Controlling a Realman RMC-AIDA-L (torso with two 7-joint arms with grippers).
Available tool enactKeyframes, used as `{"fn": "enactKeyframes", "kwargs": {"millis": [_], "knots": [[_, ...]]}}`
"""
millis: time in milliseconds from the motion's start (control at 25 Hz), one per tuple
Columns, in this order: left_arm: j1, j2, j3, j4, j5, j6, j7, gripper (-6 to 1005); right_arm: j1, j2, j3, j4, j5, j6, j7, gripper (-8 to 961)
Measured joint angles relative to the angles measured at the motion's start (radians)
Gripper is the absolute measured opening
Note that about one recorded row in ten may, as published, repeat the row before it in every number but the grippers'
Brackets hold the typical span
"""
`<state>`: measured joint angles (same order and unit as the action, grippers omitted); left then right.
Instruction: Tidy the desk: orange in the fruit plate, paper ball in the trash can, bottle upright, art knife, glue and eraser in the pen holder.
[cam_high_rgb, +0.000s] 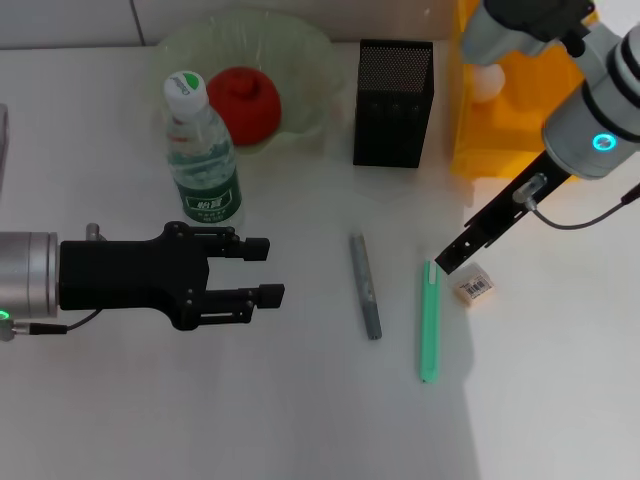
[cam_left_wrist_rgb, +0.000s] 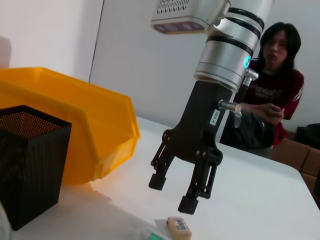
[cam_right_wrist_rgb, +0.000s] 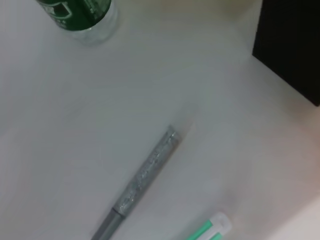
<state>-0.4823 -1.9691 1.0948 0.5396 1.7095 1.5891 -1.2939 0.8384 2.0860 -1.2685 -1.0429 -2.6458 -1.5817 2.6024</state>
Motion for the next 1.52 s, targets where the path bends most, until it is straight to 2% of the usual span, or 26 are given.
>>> {"fn": "enactKeyframes", "kwargs": {"millis": [440, 640, 1040, 1240, 1520], "knots": [[-0.002, -0.013, 0.000, -0.003, 0.002, -0.039, -0.001, 620, 0.017, 0.003, -0.165, 0.145, 0.080, 0.206, 0.054, 819], [0.001, -0.023, 0.001, -0.003, 0.002, -0.055, -0.001, 619, 0.019, 0.004, -0.189, 0.165, 0.082, 0.233, 0.065, 808], [0.003, -0.029, 0.001, -0.002, 0.003, -0.058, -0.001, 619, 0.018, 0.005, -0.245, 0.164, 0.092, 0.250, 0.102, 785], [0.005, -0.036, 0.001, 0.002, 0.002, -0.067, 0.000, 619, 0.020, 0.005, -0.248, 0.171, 0.095, 0.253, 0.103, 557], [0.004, -0.038, 0.000, 0.001, 0.002, -0.069, 0.005, 619, 0.019, 0.005, -0.249, 0.170, 0.095, 0.254, 0.103, 448]]}}
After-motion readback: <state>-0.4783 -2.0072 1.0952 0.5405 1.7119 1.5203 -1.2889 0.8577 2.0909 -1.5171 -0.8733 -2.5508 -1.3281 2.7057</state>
